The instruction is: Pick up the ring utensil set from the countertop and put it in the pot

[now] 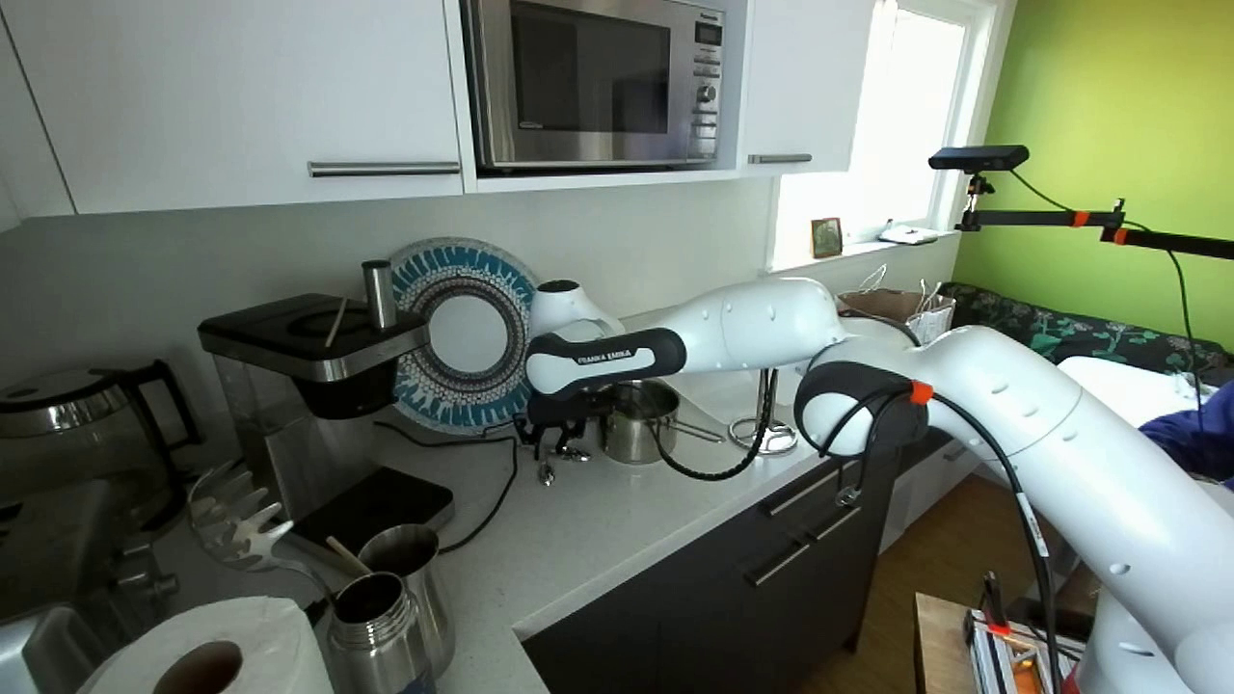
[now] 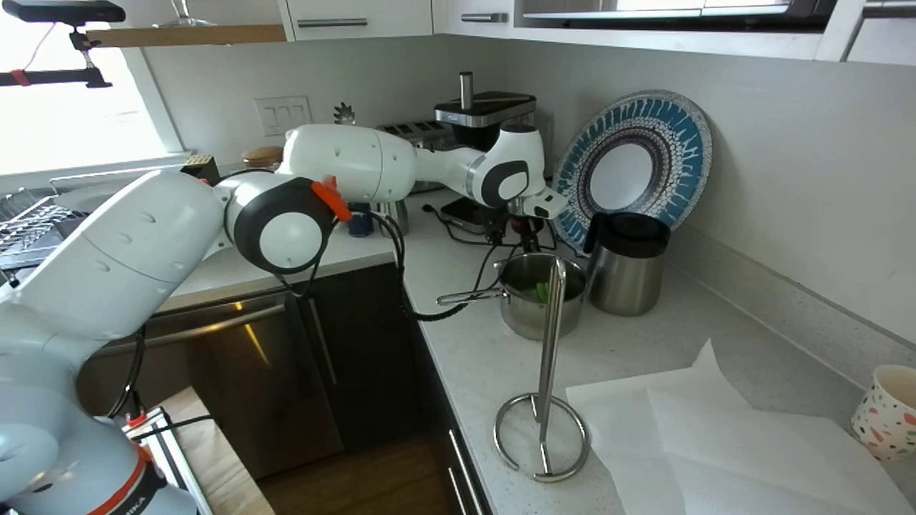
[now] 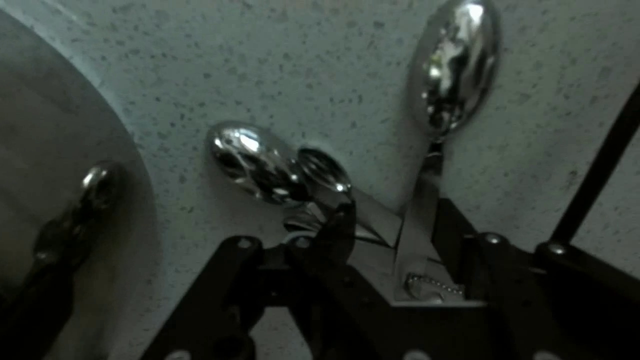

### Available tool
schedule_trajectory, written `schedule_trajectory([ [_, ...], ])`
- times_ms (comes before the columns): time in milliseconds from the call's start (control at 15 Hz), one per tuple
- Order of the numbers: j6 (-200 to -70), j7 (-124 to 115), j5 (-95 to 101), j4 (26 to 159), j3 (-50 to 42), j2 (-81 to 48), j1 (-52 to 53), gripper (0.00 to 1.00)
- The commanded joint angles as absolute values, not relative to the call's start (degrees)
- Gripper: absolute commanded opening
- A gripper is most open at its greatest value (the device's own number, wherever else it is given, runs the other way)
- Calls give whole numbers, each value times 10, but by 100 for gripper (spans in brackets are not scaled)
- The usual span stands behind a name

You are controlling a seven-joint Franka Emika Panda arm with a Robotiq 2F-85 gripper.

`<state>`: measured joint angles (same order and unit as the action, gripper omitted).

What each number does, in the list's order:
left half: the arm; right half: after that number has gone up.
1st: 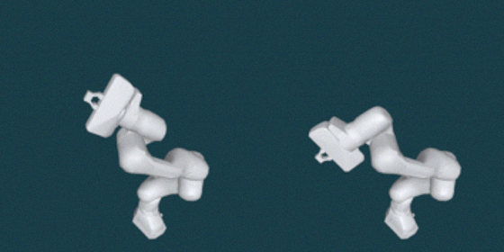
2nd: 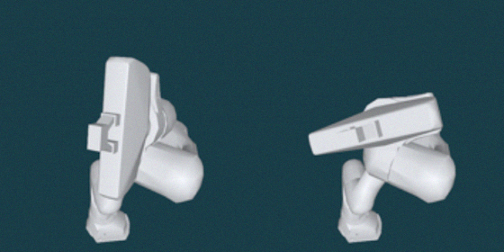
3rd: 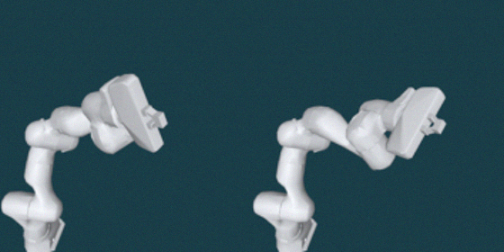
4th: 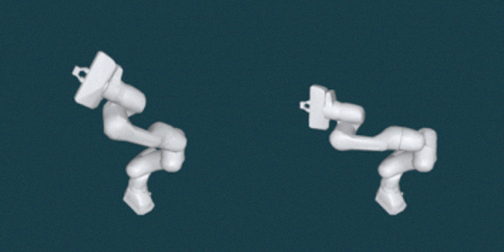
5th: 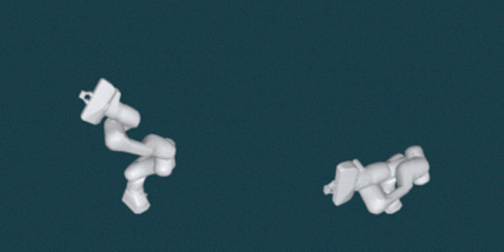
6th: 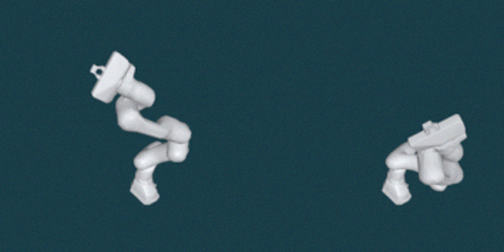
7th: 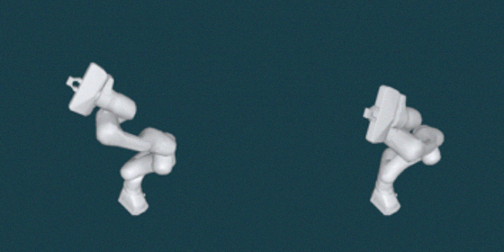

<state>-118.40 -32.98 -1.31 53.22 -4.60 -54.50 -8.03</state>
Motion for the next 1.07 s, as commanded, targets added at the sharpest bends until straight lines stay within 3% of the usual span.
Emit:
schedule_trajectory([
  [0, -1179, -350, -14, 529, -49, -555, -78, 15],
  [133, -1179, -355, -14, 532, -49, -548, -78, 1],
  [267, -1180, -356, -15, 536, -49, -537, -80, 6],
  [1000, -1211, -327, -21, 552, -42, -426, -92, 6],
])
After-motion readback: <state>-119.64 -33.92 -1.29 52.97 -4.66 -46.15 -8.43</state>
